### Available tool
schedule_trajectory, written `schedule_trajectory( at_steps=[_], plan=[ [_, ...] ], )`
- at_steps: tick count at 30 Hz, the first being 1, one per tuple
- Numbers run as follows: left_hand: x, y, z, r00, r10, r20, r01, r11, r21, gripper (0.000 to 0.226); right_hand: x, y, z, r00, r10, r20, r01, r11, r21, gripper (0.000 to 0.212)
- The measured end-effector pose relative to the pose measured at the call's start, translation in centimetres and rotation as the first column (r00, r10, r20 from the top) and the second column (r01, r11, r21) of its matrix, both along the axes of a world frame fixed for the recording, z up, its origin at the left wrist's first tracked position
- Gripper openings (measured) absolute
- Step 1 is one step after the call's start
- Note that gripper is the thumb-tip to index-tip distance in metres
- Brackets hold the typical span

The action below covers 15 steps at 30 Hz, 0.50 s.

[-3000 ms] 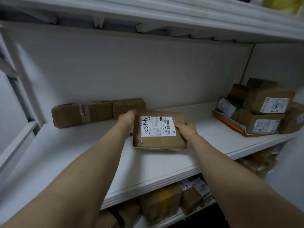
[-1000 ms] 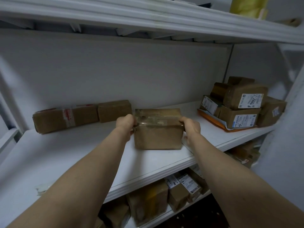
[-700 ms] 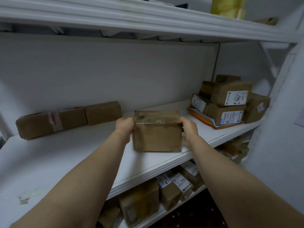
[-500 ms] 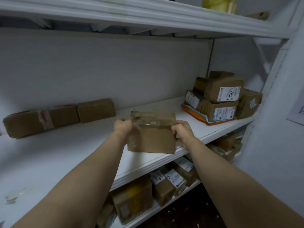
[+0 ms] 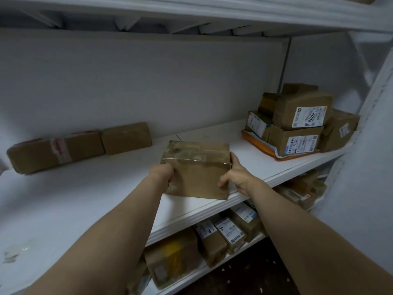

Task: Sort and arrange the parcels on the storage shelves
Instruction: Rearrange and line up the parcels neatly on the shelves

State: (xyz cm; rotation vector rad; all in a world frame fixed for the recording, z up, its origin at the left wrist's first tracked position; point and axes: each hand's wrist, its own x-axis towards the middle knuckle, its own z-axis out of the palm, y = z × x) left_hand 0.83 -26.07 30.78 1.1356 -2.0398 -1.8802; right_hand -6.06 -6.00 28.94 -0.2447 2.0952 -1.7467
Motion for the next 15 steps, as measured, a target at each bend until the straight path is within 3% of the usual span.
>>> schedule_trajectory(
  at_steps=[5,11,13,15],
  plan=[
    [-3.8,-0.8,0.0,0.999,-0.029,-0.014,0.028,0.999,-0.021,0.014,-2.0,0.3,0.2,0.998,-0.059,-0.010,0.059,0.996,0.065,0.117],
    [-9.3,-0.5,-0.1,0.986,-0.163,-0.029,0.159,0.981,-0.108,0.029,-4.3,0.7,0.9,0.992,-0.123,0.023,0.122,0.992,0.032,0.084],
    [-10.7,-0.7,0.0,0.980,-0.194,-0.034,0.188,0.974,-0.124,0.030,-4.6,1.1,1.0,0.993,-0.114,0.039,0.113,0.993,0.026,0.085],
    [-12.0,-0.8,0.4,0.984,-0.177,-0.030,0.172,0.978,-0.114,0.026,-5.2,1.5,1.1,0.988,-0.145,0.047,0.147,0.988,-0.042,0.099]
  ],
)
